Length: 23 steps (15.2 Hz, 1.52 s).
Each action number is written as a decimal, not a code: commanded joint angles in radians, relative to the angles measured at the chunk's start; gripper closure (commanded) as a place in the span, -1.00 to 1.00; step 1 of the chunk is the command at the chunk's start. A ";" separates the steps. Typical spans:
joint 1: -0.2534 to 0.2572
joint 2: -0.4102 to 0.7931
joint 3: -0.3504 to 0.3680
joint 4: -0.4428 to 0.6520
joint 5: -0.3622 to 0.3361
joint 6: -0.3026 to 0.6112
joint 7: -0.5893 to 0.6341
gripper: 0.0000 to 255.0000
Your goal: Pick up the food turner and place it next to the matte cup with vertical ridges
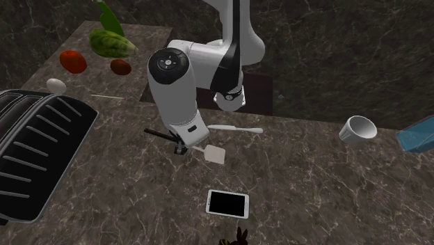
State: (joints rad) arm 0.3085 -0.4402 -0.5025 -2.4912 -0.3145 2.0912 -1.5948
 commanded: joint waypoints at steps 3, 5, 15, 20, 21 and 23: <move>0.001 -0.023 0.015 0.036 0.005 -0.060 0.001 1.00; 0.002 -0.033 0.021 0.056 0.008 -0.089 0.000 1.00; 0.014 -0.067 0.067 0.144 0.029 -0.216 0.018 1.00; 0.061 -0.078 0.165 0.118 0.072 -0.223 0.141 1.00; 0.071 -0.077 0.184 0.117 0.082 -0.223 0.165 1.00; 0.092 -0.070 0.221 0.116 0.103 -0.224 0.213 1.00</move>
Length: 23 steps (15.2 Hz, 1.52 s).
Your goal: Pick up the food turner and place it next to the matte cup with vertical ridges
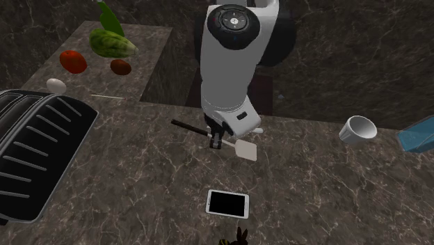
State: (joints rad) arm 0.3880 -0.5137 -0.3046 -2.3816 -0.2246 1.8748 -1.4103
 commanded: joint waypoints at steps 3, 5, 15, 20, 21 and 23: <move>0.046 0.021 0.076 0.015 0.044 -0.007 0.098 1.00; 0.068 0.039 0.111 0.026 0.065 -0.006 0.144 1.00; 0.171 0.187 0.269 0.151 0.152 -0.002 0.360 1.00; 0.216 0.292 0.338 0.255 0.175 -0.008 0.463 1.00; 0.224 0.315 0.351 0.280 0.178 -0.010 0.483 1.00; 0.241 0.363 0.376 0.332 0.181 -0.016 0.523 1.00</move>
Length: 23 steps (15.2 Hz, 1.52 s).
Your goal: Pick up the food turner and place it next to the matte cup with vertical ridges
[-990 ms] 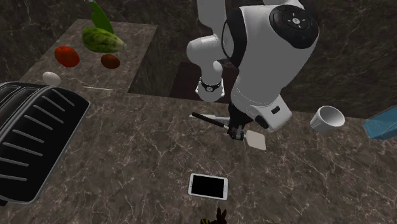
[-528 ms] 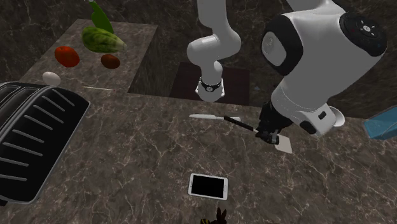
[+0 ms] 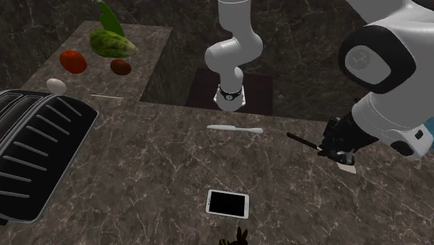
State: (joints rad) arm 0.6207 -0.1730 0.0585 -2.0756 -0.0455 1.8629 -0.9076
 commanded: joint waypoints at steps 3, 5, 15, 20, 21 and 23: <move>0.034 0.100 0.046 0.113 0.002 -0.017 0.080 1.00; 0.052 0.155 0.067 0.178 -0.002 -0.029 0.119 1.00; 0.161 0.481 0.139 0.604 -0.054 -0.143 0.298 1.00; 0.243 0.702 0.152 0.936 -0.095 -0.261 0.366 1.00; 0.264 0.758 0.152 1.027 -0.104 -0.296 0.376 1.00; 0.285 0.817 0.149 1.109 -0.112 -0.321 0.385 1.00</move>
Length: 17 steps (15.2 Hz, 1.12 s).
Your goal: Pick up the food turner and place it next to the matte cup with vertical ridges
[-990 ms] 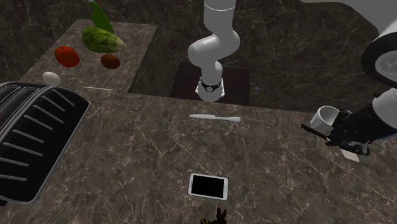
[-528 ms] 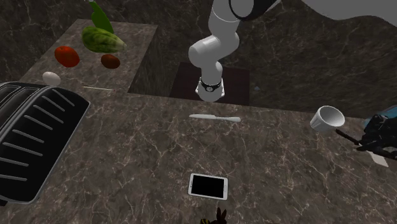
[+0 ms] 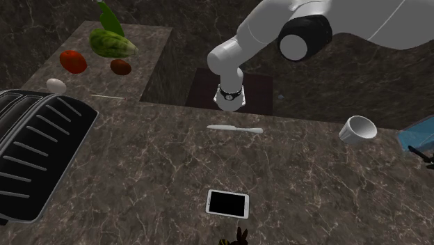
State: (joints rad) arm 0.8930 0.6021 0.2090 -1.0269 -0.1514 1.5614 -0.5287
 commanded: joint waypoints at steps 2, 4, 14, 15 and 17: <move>0.008 0.031 -0.001 0.016 -0.005 0.015 0.008 1.00; 0.004 0.024 -0.001 -0.023 -0.004 0.047 0.010 1.00; -0.008 0.014 -0.002 -0.176 -0.005 0.188 0.020 1.00; -0.009 0.014 -0.002 -0.188 -0.005 0.200 0.021 1.00; -0.011 0.017 -0.002 -0.211 -0.006 0.226 0.023 1.00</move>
State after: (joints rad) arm 0.8829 0.6181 0.2067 -1.2285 -0.1573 1.7764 -0.5066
